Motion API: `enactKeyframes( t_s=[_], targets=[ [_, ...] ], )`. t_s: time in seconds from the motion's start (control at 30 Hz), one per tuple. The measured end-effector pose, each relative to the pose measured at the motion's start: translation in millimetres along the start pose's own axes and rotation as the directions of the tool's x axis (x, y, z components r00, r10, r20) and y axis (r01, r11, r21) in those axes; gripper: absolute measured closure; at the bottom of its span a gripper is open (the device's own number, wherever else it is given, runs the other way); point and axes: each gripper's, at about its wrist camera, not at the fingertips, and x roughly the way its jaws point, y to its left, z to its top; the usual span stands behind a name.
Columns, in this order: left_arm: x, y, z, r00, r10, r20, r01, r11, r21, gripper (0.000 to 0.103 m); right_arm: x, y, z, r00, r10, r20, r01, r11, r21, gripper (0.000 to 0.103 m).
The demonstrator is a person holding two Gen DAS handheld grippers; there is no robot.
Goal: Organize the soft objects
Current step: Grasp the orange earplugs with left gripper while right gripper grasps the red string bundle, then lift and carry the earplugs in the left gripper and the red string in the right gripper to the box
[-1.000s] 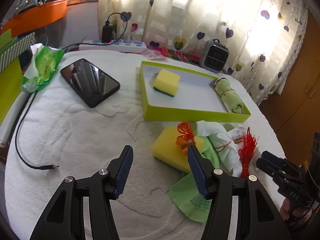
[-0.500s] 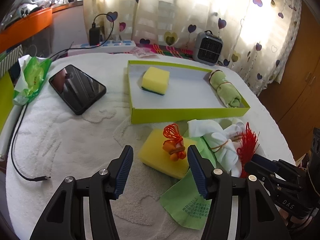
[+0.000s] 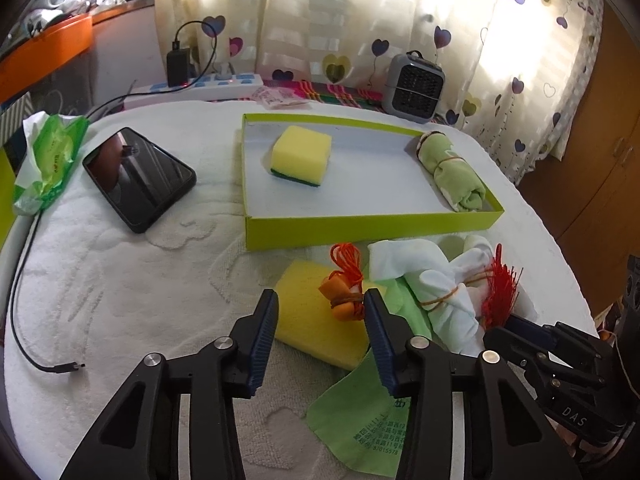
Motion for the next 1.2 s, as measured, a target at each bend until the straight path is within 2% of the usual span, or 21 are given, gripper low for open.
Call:
enactKeyframes(
  t_s=[0.23, 0.43, 1.2],
  targets=[
    [4.0, -4.6, 2.1, 1.0, -0.01, 0.001, 0.01, 1.0, 0.005, 0.08, -0.6, -3.2, -0.8, 1.0, 0.008, 0.003, -0.008, 1.0, 0.006, 0.08],
    [4.8, -5.5, 1.5, 1.0, -0.012, 0.005, 0.012, 1.0, 0.001, 0.087, -0.7, -4.5, -1.5, 1.0, 0.022, 0.007, -0.022, 1.0, 0.01, 0.081],
    [-7.3, -6.0, 2.5, 0.999, -0.016, 0.033, 0.016, 1.0, -0.016, 0.088, -11.7, -7.0, -0.9, 0.999, 0.037, 0.039, -0.037, 0.999, 0.0, 0.089]
  ],
)
